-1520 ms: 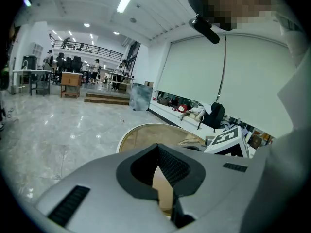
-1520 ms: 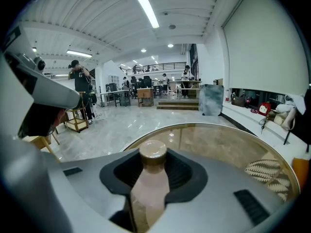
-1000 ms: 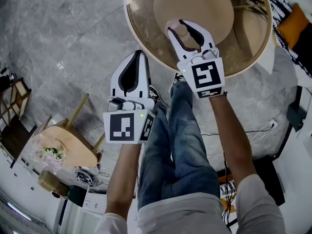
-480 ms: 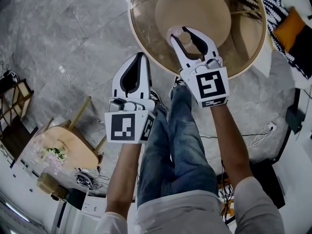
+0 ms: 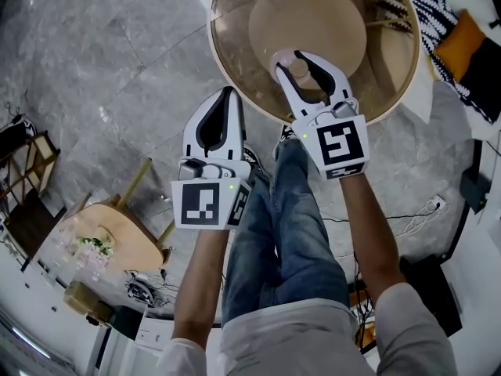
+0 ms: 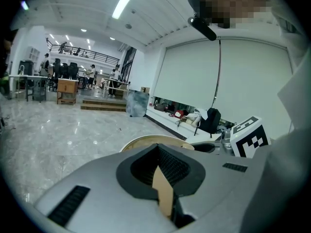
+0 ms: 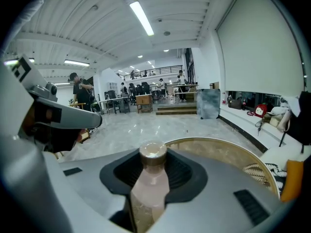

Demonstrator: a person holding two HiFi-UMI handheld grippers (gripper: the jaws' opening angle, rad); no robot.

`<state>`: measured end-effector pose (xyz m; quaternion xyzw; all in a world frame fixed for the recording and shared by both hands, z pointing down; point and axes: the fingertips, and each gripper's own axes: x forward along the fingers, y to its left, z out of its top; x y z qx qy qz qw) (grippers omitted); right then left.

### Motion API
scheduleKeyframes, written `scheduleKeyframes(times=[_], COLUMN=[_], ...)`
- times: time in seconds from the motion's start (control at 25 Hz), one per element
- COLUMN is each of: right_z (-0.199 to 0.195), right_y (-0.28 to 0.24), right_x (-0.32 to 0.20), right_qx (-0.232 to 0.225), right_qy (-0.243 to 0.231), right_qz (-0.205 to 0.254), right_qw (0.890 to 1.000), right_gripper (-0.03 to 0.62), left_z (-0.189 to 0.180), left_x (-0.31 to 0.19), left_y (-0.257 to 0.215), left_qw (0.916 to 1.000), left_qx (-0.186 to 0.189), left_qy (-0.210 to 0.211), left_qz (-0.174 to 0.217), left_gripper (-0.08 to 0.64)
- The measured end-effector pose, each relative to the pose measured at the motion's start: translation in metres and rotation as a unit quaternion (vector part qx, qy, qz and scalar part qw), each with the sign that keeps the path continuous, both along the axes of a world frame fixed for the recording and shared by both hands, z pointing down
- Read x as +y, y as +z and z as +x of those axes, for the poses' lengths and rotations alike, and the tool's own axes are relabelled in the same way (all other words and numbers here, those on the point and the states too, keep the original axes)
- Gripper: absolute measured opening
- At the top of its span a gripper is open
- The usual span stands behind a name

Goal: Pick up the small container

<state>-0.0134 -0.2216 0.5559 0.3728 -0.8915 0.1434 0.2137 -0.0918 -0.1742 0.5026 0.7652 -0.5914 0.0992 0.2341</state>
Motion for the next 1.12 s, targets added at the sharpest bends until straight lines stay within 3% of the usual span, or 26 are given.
scheduleKeyframes(times=[1.12], right_z=[0.013], right_y=[-0.061], right_x=[0.016], right_qx=[0.004], right_qy=[0.008], right_qz=[-0.010], right_qw=[1.000], right_gripper=[0.140], left_z=[0.013], left_x=[0.005], left_y=[-0.059], left_qw=[0.9996], left_qx=[0.001], left_qy=[0.025], left_qz=[0.010], left_gripper=[0.015])
